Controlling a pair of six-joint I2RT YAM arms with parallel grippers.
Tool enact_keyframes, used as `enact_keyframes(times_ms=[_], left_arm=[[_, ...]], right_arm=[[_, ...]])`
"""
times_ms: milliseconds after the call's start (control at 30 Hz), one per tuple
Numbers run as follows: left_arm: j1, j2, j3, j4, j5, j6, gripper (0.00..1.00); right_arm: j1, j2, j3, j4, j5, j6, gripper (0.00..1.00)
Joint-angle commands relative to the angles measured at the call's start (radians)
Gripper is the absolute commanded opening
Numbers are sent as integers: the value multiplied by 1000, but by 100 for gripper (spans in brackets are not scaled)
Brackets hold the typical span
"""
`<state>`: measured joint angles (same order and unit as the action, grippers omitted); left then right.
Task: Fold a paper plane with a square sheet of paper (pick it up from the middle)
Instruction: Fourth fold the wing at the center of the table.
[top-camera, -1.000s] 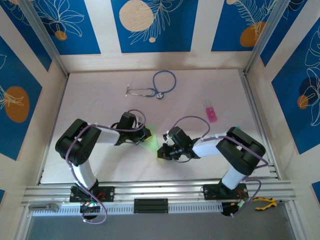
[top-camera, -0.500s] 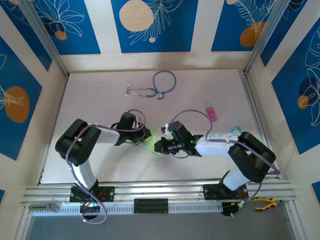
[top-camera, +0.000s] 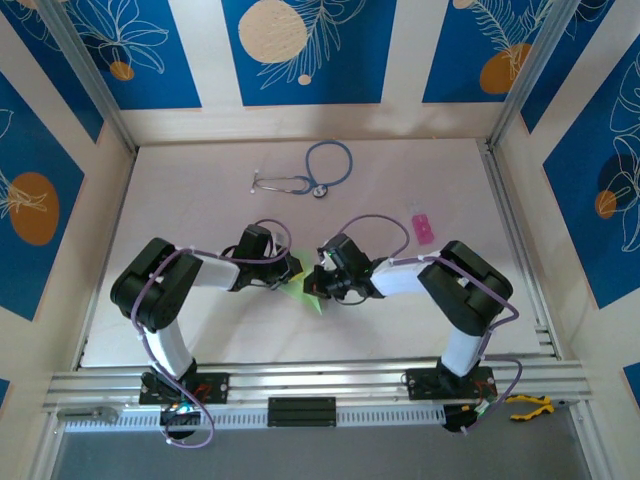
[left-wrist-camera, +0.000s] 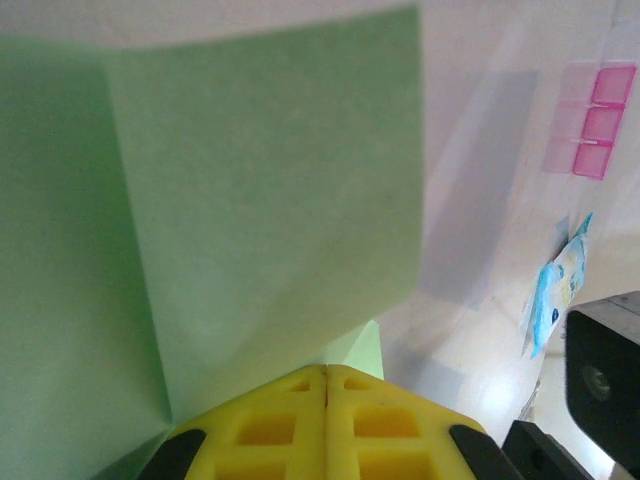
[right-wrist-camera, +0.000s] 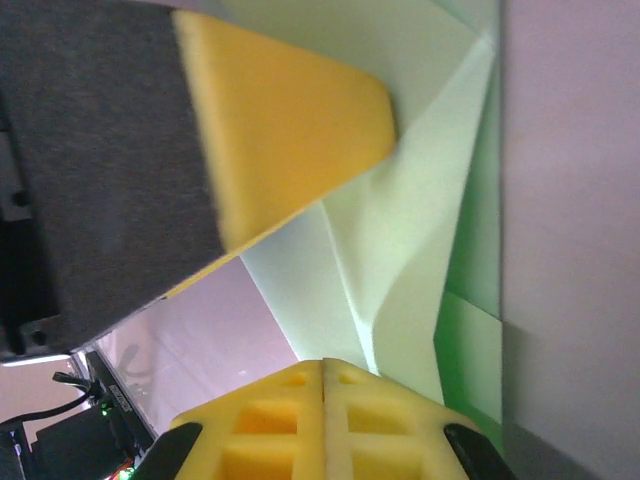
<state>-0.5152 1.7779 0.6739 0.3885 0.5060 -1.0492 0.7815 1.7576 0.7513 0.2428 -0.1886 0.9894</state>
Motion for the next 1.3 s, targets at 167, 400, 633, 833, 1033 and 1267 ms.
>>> enact_keyframes(times_ms=[167,400,633,833,1033,1267], left_arm=[[5,27,-20,-33,-18,-5,4],[4,-15,7,-50,-3,25,6],[4,-76,47,-99,38,83,9],[-3,-135,55,-179,40,128,10],[-8,-162,53,-254,46,175,9],[-16,-134,56,-234,82,165,8]], right_arm=[[27,38,-69,-48,22,14,4],[33,45,-92,-31,31,34,4],[32,48,-95,-28,32,40,3],[26,37,-114,-17,46,45,3],[18,33,-132,-4,45,51,3],[15,41,-128,5,26,48,3]])
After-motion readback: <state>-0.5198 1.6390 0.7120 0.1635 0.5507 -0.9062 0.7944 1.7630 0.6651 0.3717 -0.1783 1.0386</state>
